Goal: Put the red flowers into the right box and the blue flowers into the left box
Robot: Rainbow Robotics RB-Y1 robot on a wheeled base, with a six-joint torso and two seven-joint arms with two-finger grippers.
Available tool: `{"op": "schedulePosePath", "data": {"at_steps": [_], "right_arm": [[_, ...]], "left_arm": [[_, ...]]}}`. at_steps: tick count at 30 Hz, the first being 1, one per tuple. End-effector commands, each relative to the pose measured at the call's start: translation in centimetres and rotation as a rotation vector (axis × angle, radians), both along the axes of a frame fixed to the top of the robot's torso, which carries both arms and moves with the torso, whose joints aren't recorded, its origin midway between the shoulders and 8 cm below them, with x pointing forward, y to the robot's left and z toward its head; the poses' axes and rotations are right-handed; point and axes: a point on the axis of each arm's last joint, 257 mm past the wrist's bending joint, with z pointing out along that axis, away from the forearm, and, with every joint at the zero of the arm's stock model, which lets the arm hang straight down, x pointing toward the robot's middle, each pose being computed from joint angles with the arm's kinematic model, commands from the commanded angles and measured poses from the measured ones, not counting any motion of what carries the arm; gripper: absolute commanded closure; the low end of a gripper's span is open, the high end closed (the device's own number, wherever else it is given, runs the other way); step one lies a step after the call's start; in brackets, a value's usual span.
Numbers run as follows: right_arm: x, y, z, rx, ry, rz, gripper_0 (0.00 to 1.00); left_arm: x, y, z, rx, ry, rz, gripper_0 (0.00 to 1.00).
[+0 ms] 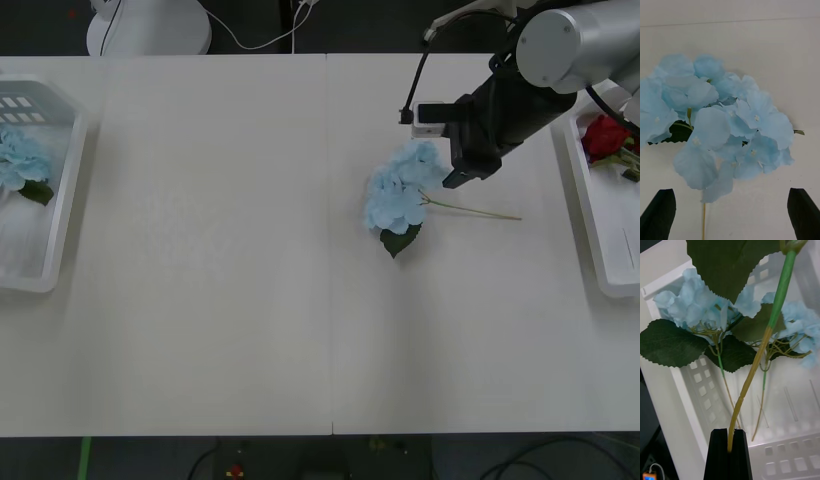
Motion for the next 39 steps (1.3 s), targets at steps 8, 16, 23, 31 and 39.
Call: {"op": "schedulePosePath", "data": {"at_steps": [8, 16, 23, 31, 39], "right_arm": [[0.6, -0.8, -4.8, 0.042, 0.014, -0.076, 0.14], [0.8, -0.9, -7.6, 0.052, 0.035, -0.125, 0.14], [1.2, 1.3, -8.9, 0.060, -0.002, -0.100, 0.14], [0.7, 2.4, -10.7, 0.069, 0.036, -0.117, 0.14], [0.6, 2.3, -11.0, 0.068, 0.040, -0.125, 0.35]], "left_arm": [[-0.4, 1.9, -4.9, -0.026, 0.038, 0.202, 1.00], [-3.3, 4.5, -8.3, -0.017, 0.104, 0.294, 1.00], [-3.4, 4.9, -10.3, 0.060, 0.129, 0.283, 0.96], [-2.7, 3.9, -11.5, 0.084, 0.140, 0.244, 0.00], [-0.6, 2.0, -10.2, 0.078, 0.100, 0.166, 0.00]]}}
